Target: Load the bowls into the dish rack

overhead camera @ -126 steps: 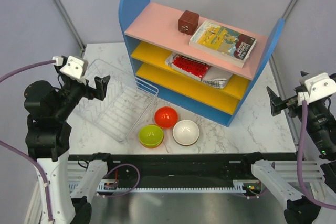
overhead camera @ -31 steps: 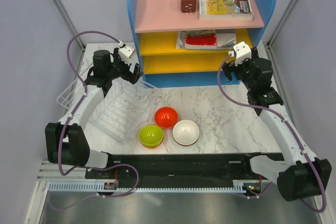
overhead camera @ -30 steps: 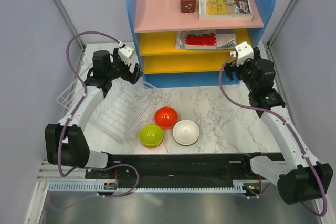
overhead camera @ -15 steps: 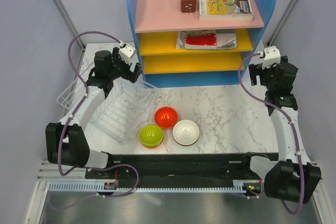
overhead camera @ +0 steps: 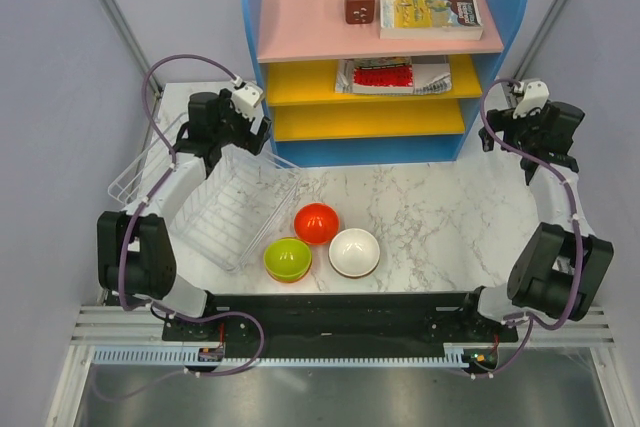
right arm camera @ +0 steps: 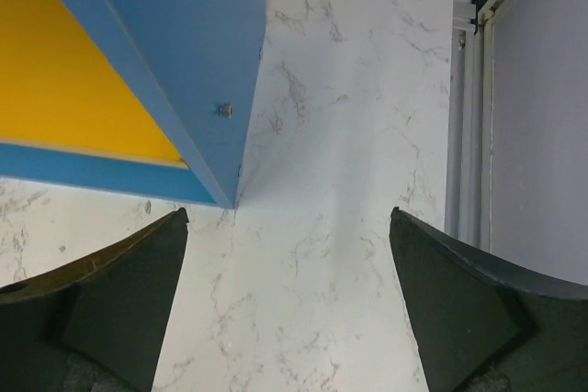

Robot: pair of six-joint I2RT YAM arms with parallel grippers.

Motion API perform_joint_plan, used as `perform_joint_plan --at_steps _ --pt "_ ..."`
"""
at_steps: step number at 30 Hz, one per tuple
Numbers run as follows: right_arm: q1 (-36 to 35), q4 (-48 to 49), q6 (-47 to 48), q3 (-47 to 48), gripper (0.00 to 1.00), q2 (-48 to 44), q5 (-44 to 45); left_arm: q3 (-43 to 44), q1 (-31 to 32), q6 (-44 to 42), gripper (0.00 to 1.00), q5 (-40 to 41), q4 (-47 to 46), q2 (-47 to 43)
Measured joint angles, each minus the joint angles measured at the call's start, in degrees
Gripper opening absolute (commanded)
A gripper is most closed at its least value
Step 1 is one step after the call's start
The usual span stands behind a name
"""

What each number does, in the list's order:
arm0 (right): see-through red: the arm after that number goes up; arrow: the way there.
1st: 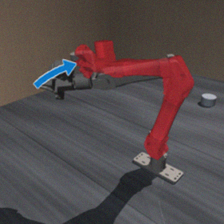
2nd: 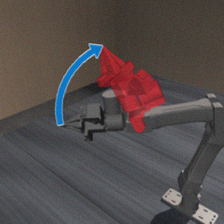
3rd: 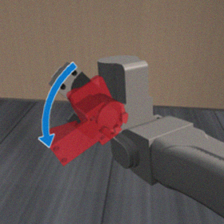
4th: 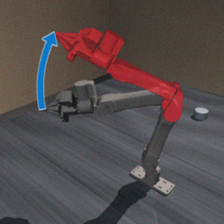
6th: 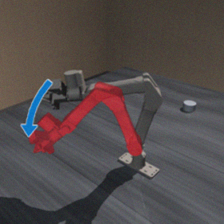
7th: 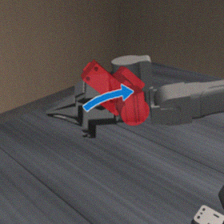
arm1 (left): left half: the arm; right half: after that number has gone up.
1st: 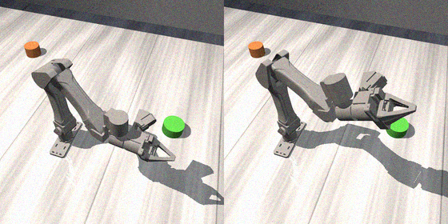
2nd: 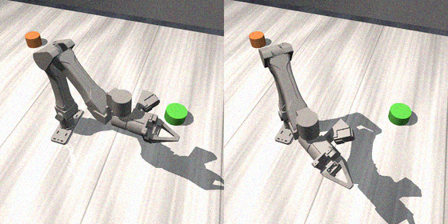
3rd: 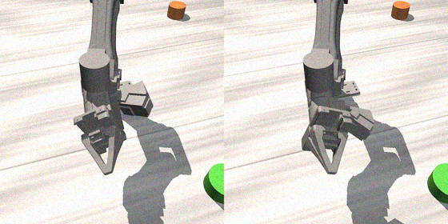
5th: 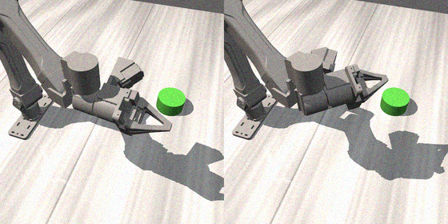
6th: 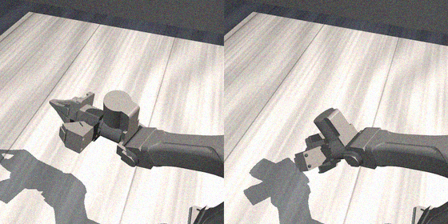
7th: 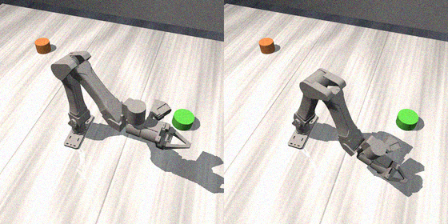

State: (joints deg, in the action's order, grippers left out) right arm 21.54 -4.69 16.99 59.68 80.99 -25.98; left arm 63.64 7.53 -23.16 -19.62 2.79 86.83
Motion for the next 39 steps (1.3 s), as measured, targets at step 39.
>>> perform_joint_plan --at_steps 39 --pt "-12.04 6.40 -3.76 24.55 0.98 28.02 24.22 22.29 0.31 0.22 1.00 9.99 3.15 18.82"
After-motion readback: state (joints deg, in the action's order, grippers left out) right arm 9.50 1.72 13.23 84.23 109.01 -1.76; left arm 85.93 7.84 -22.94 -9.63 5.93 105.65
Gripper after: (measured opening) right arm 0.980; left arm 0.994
